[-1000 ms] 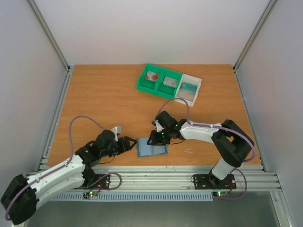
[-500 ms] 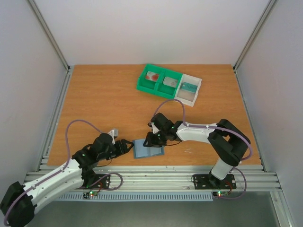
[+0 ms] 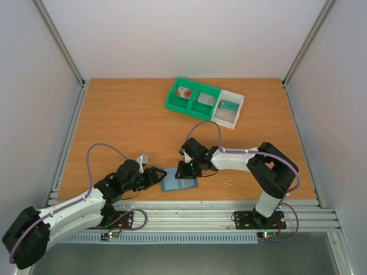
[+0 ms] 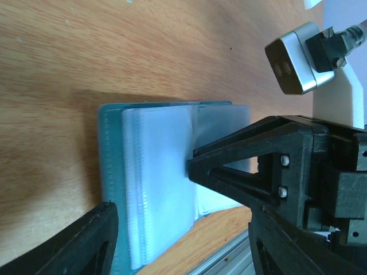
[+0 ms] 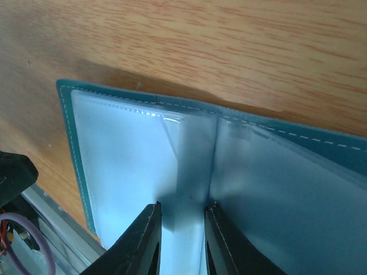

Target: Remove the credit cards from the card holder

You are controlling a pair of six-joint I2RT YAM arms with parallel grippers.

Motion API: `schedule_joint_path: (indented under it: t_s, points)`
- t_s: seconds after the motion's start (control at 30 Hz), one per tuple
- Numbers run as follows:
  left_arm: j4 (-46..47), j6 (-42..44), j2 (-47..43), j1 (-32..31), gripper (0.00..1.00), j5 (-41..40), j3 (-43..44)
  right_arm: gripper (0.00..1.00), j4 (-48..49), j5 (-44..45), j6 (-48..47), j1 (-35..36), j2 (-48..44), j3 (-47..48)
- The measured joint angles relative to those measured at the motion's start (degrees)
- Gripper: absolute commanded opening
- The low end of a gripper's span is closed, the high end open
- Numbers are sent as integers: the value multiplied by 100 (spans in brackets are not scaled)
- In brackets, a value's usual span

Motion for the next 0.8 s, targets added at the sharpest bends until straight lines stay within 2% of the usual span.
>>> schedule_joint_path:
  t_s: [0.13, 0.27, 0.8]
  points:
    - [254, -9, 216, 0, 63, 66, 0, 8, 140, 52, -35, 7, 61, -15]
    - [446, -11, 415, 0, 61, 79, 0, 3, 339, 162, -7, 9, -11, -190]
    - [1213, -9, 1508, 4, 53, 125, 2, 3, 831, 227, 131, 17, -149, -531]
